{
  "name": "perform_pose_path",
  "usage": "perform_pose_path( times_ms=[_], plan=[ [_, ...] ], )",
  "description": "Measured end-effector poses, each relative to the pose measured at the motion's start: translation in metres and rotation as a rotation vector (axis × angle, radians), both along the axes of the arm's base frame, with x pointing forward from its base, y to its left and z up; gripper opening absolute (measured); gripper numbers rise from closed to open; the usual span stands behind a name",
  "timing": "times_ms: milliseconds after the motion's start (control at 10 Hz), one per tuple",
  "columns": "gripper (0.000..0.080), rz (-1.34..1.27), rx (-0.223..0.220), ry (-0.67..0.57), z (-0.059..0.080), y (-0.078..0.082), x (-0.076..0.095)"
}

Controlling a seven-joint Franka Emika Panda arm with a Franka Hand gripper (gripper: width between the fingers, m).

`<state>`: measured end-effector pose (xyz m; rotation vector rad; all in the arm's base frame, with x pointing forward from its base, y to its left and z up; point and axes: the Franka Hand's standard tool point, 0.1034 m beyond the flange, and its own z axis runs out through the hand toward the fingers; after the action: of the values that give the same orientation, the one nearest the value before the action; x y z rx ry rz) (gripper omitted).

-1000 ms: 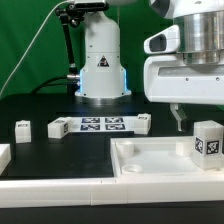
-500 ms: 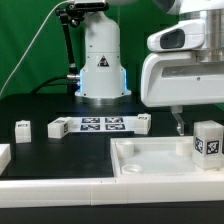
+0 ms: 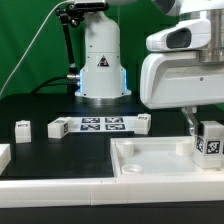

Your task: Assemble one leg

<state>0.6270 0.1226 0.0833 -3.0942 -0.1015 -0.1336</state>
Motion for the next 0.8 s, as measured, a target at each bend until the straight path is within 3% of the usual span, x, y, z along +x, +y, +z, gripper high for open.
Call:
perform_pose_path(
  times_ms=[100,400,800],
  plan=[
    [0.0291,0.0,0.0,0.0,-0.0001,-0.0002,0.0],
    [0.0291,-0.148,0.034,-0.036,-0.0002,-0.0048,-0.0025],
    [0.0292,-0.714,0.104,-0.04,-0.001,-0.0073,-0.0078]
  ],
)
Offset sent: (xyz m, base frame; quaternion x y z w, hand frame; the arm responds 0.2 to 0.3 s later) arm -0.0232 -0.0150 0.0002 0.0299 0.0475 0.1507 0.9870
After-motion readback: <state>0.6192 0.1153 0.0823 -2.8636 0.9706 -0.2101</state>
